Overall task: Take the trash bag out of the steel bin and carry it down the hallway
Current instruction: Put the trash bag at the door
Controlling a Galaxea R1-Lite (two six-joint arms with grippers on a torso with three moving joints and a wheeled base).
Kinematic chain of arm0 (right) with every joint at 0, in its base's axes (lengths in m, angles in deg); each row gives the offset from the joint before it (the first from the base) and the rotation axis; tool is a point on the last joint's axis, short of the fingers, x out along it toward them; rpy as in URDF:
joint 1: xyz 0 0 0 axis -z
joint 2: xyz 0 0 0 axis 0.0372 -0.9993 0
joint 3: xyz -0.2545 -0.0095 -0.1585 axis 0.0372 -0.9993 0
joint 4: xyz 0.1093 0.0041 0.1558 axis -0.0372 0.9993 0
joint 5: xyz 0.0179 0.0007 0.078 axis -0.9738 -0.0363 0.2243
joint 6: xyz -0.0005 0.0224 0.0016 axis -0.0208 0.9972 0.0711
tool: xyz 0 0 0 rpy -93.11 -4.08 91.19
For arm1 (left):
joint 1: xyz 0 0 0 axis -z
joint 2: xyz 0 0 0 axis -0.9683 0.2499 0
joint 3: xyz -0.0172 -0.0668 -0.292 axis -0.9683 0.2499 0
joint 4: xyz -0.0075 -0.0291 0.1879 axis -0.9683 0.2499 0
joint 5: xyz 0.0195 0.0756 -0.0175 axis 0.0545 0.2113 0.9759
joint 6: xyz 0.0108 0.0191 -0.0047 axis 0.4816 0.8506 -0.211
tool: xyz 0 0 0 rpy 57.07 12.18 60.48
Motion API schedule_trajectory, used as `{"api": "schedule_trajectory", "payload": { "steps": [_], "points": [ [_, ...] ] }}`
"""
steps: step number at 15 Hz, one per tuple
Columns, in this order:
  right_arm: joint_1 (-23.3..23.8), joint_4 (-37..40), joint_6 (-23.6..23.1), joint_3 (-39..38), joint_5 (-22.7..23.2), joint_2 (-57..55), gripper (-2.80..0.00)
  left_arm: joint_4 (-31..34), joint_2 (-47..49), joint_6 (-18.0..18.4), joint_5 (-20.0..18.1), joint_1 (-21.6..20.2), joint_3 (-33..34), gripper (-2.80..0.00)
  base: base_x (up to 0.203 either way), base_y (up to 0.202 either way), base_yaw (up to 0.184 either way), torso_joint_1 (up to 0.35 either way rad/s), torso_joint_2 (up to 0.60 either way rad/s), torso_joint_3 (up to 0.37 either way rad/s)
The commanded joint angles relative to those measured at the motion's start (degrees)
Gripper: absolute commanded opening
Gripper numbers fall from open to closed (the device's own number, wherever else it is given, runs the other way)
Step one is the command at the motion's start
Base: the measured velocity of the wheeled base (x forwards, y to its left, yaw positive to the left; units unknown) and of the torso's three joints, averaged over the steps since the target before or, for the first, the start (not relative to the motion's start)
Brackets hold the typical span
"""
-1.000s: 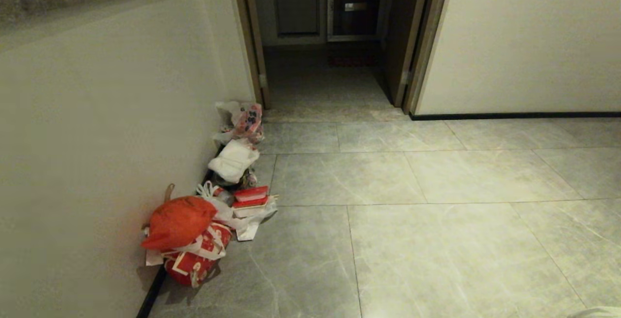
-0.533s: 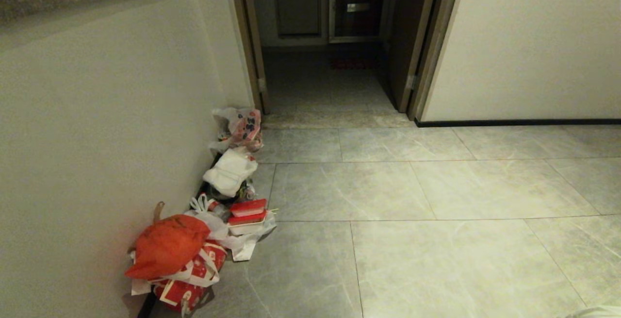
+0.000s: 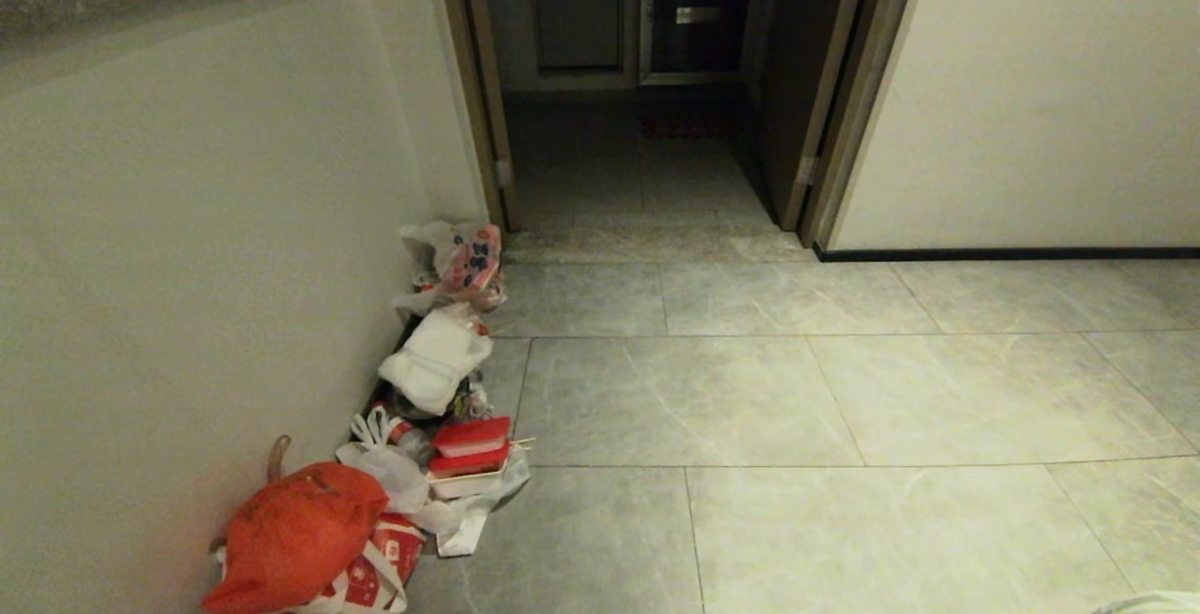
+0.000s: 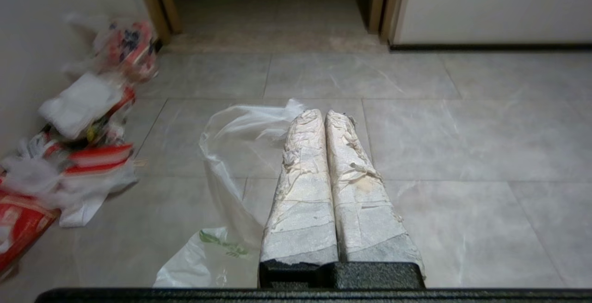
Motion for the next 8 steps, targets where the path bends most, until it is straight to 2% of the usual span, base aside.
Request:
{"api": "schedule_trajectory", "payload": {
  "steps": [1, 8],
  "points": [
    [0.0, 0.0, 0.0, -1.5, 0.0, 0.0, -2.80, 0.0, 0.1, 0.0, 0.0, 0.0, 0.0, -2.80, 0.191, 0.000, 0.003, 0.002, 0.00, 0.002],
    [0.0, 0.0, 0.0, -1.5, 0.0, 0.0, -2.80, 0.0, 0.1, 0.0, 0.0, 0.0, 0.0, -2.80, 0.192, 0.000, 0.001, 0.000, 0.00, 0.002]
  ]
}}
